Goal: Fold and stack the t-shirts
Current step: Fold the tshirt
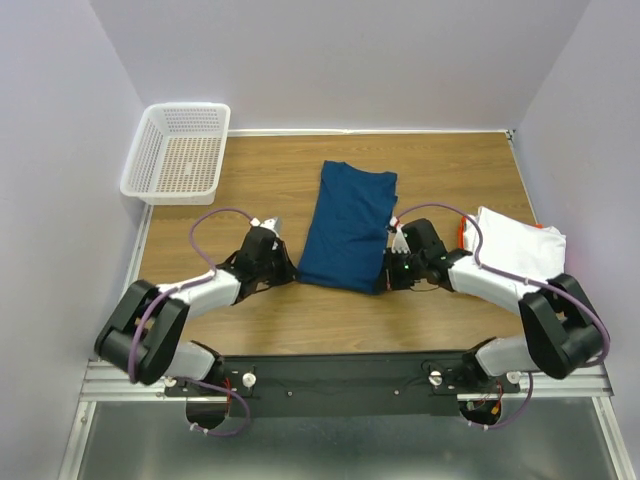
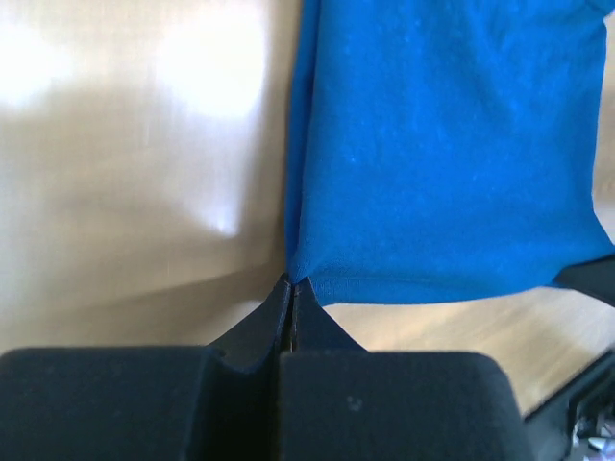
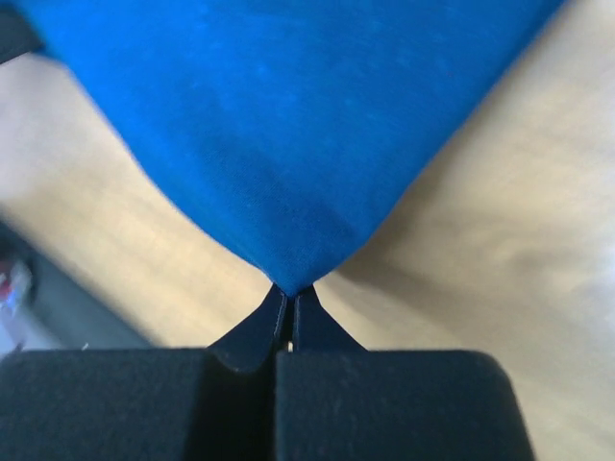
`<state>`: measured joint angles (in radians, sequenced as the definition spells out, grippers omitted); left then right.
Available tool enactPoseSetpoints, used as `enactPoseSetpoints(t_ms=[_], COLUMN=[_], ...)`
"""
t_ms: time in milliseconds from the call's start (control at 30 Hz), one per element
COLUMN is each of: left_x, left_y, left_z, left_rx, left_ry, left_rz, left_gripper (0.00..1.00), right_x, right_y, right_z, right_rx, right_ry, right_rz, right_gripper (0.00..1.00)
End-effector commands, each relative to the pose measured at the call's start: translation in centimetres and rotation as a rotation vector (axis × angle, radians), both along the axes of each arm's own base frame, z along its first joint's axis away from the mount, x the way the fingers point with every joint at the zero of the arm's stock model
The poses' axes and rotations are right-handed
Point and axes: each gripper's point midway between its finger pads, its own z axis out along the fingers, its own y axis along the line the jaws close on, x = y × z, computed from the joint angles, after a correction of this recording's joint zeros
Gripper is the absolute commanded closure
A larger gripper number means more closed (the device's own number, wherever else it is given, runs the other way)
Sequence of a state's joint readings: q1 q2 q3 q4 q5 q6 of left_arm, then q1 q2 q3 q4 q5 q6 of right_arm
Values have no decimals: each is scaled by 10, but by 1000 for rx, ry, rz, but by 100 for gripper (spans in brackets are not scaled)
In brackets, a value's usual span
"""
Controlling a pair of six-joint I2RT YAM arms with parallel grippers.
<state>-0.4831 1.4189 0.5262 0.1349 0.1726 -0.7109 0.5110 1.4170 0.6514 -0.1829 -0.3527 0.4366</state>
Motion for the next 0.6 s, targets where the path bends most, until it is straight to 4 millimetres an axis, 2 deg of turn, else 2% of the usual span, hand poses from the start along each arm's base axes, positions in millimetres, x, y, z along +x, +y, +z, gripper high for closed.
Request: enactPoseSetpoints(t_ms=[0, 33, 67, 133, 167, 200, 333, 467, 567], left_x=[-26, -29, -34, -38, -42, -39, -40, -40, -39], left_y=[12, 11, 6, 9, 9, 14, 22, 26, 34], left_z=[4, 9, 22, 32, 46, 53, 87, 135, 158], left_rx=[28, 12, -10, 0, -22, -7, -38, -96, -97], left_ry=[15, 13, -23, -36, -51, -77, -139, -234, -275], left_rz=[63, 75, 61, 89, 93, 120, 161, 176, 206], left_gripper=[100, 100, 100, 100, 100, 100, 100, 100, 100], right_x=[-50, -53, -60, -69, -75, -78, -90, -99, -101], right_y=[8, 9, 8, 9, 8, 10, 11, 13, 15], right_z=[11, 21, 23, 37, 43, 61, 97, 117, 128], right_rx=[110, 132, 134, 170, 177, 218, 287, 327, 348], right_ry=[129, 110, 125, 127, 138, 106, 86, 103, 108], right_rz=[80, 89, 90, 109, 118, 133, 155, 168, 176], right_gripper=[99, 99, 99, 99, 99, 99, 99, 99, 99])
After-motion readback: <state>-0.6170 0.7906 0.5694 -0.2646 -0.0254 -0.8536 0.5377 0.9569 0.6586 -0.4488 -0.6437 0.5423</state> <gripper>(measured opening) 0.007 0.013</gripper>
